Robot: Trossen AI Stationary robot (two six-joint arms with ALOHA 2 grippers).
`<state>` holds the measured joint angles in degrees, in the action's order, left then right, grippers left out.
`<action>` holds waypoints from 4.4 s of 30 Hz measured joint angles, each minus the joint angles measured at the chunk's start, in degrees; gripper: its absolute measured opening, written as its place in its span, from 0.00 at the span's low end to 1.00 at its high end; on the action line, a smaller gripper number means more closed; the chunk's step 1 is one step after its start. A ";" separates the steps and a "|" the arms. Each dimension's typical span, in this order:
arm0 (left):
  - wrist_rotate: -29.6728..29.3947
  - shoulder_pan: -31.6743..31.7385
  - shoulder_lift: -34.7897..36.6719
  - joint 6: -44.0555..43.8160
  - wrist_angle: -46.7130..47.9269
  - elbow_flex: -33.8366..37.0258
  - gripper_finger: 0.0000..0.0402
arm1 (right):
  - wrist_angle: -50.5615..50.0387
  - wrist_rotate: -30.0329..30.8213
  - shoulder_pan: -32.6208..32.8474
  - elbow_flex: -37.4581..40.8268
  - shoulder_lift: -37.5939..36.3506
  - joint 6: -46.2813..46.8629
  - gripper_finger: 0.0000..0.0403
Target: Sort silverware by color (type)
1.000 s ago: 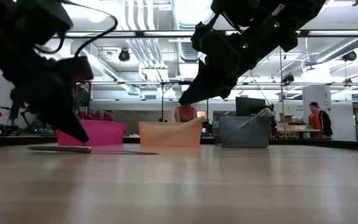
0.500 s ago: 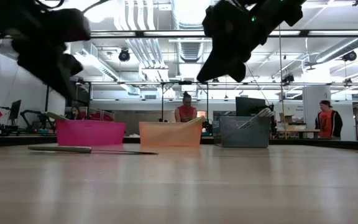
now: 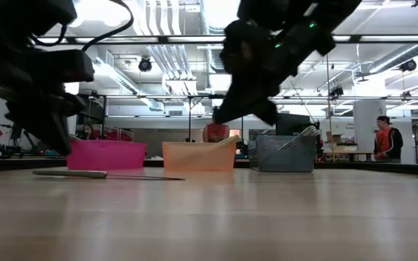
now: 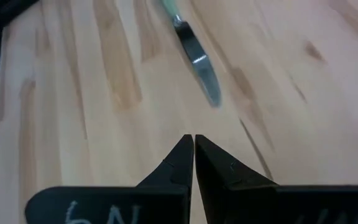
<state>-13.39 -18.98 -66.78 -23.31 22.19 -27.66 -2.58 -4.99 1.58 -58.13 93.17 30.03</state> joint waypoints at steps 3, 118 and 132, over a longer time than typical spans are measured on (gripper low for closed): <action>-3.72 0.04 -1.31 -0.98 -2.04 0.26 0.00 | 1.59 0.73 -0.10 -2.68 3.96 -0.07 0.02; -8.53 0.75 -7.33 -2.62 -8.85 -3.72 0.03 | 26.07 6.62 0.42 14.42 -11.70 -18.04 0.02; -10.08 1.18 -14.57 -6.52 -10.63 -2.97 0.41 | 25.51 6.60 0.42 14.42 -11.61 -18.47 0.02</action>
<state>-23.46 -17.80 -81.35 -29.83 11.56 -30.63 22.93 1.61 2.00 -43.70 81.56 11.56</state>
